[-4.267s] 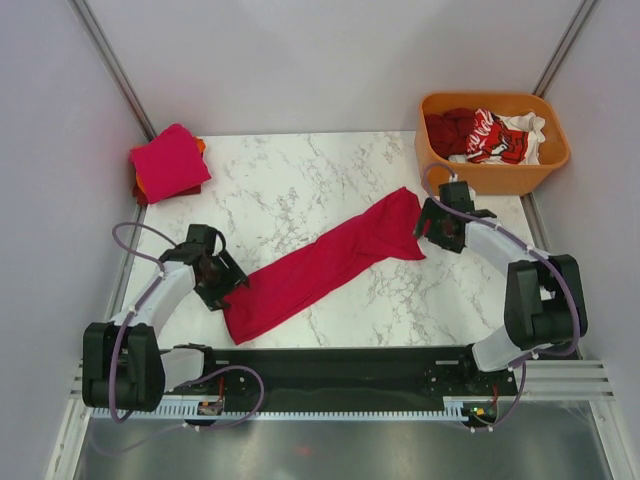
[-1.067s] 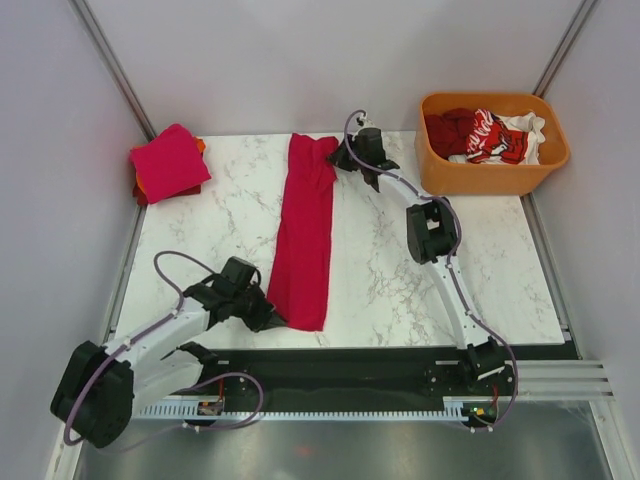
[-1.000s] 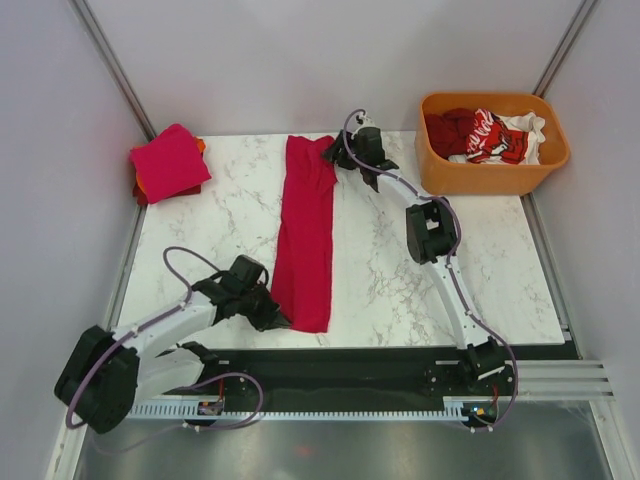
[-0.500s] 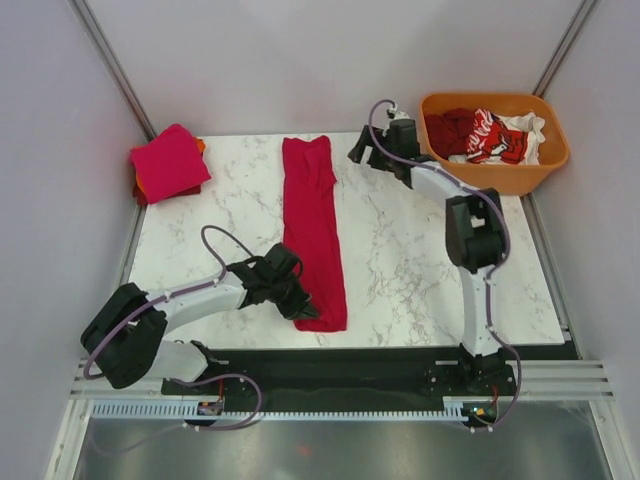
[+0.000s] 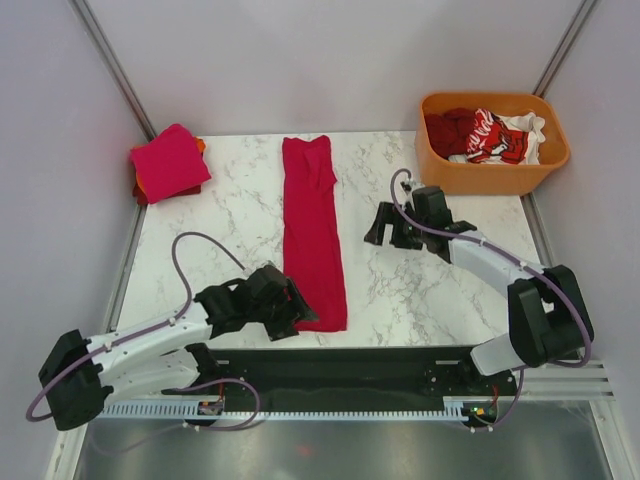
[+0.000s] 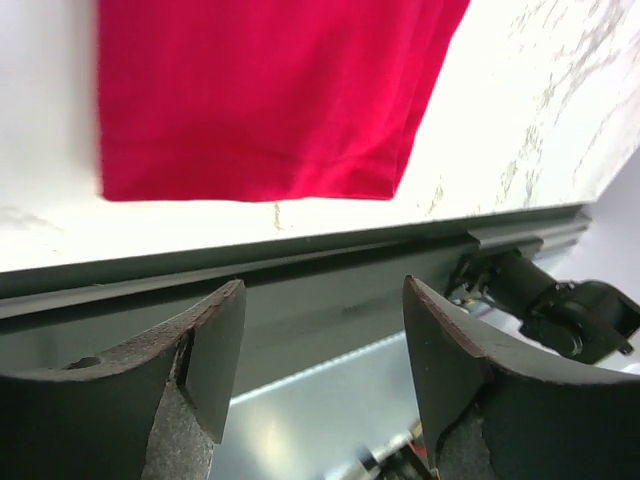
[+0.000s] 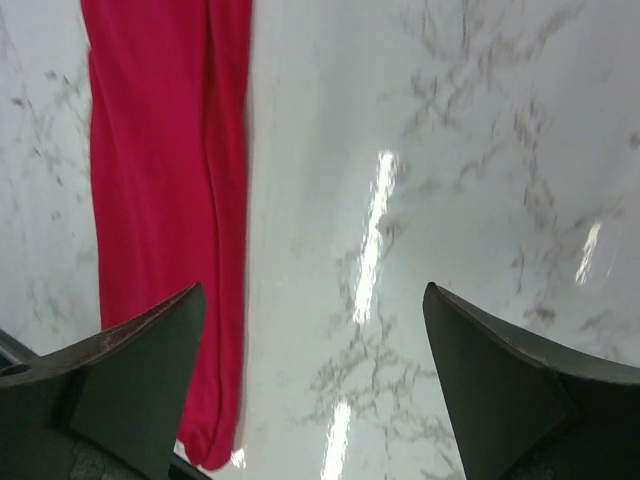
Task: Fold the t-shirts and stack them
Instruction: Fold the tshirt
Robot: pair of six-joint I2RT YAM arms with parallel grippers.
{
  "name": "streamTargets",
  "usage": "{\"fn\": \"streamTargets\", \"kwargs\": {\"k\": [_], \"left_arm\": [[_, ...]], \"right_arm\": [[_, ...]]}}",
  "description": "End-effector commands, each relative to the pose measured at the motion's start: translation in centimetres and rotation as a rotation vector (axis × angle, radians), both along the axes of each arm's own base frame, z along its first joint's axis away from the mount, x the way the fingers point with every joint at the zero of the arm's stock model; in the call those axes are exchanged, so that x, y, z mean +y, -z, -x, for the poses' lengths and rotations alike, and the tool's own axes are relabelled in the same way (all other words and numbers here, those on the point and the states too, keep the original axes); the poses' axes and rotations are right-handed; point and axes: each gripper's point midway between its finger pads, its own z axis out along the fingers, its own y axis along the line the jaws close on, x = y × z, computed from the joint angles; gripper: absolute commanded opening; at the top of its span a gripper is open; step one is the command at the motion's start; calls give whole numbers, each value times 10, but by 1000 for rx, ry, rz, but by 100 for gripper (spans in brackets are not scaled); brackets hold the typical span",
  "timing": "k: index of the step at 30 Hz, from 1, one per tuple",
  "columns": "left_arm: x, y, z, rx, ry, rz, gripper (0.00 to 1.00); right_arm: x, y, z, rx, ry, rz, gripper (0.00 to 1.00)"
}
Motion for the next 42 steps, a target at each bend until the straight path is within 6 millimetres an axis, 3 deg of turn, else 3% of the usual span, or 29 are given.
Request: {"fn": "streamTargets", "kwargs": {"k": [1, 3, 5, 9, 15, 19, 25, 35, 37, 39, 40, 41, 42], "left_arm": [[35, -13, -21, -164, -41, -158, 70], [44, -16, -33, -223, -23, -213, 70], [41, -20, -38, -224, 27, -209, 73], [64, 6, -59, -125, 36, -280, 60], [80, 29, -51, -94, 34, -341, 59], [83, 46, -40, -62, 38, -331, 59], [79, 69, -25, -28, 67, -281, 59], [70, 76, -24, -51, 96, -231, 57], [71, 80, -22, -40, 103, -238, 50], [72, 84, -20, -27, 103, -242, 35], [72, 85, -19, -22, 104, -242, 27], [71, 85, -18, -16, 105, -239, 14], [71, 86, -17, -11, 108, -237, 9]], "right_arm": [[10, -5, 36, 25, -68, -55, 98], [14, 2, 57, 53, -102, -54, 98], [12, 13, 77, 97, -110, -54, 98], [23, 39, 121, 196, -155, -70, 90], [47, 66, 178, 304, -199, -129, 79], [67, 71, 197, 317, -230, -167, 76], [89, 84, 209, 327, -286, -100, 70], [100, 95, 203, 317, -268, -89, 55], [99, 100, 202, 318, -257, -81, 50], [98, 105, 201, 318, -245, -76, 42], [96, 107, 201, 313, -242, -72, 37], [96, 109, 200, 315, -238, -68, 24], [94, 111, 202, 319, -238, -65, 20]]}}
